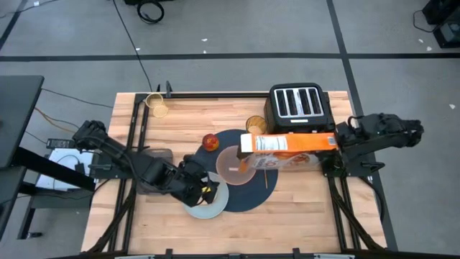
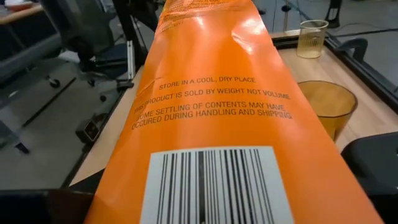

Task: Arrange a breakfast setting
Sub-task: Pour the cereal from the cereal box into the orange bowl

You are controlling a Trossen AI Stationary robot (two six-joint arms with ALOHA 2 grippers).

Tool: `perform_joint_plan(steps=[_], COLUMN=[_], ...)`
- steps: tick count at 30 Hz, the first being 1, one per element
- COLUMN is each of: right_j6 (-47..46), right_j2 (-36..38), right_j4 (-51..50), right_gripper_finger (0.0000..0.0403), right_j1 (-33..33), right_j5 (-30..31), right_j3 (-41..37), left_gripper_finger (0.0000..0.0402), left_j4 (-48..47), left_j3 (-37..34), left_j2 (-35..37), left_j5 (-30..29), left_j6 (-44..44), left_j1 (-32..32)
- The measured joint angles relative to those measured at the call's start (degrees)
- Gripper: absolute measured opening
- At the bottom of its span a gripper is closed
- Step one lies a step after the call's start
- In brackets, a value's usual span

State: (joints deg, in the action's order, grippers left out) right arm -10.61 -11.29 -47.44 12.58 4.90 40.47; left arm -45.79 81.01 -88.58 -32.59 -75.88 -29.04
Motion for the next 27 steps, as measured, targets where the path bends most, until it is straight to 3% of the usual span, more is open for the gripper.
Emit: perform_joint_plan(steps=[9,18,27], right_j6=[0.1,-0.4,-1.2], right_j2=[-5.2,-7.2,-10.3], right_j4=[2.4,3.2,3.3], right_gripper_finger=[0.0292,0.0291,0.0291], right_j1=[0.0,0.0,0.0], right_j5=[1.3,1.9,3.0], right_j3=[0.0,0.0,0.0], left_gripper_finger=[0.0297,0.0297,0.0283], left_j4=[1.2,7.7,2.9], left_j3=[0.0,0.0,0.0], left_j2=[0.0,-4.3,-4.2], left_j5=[-1.8,-3.4,-0.3], left_j6=[-1.7,5.8,3.9], left_j1=[-0.8,-0.6,-1.9])
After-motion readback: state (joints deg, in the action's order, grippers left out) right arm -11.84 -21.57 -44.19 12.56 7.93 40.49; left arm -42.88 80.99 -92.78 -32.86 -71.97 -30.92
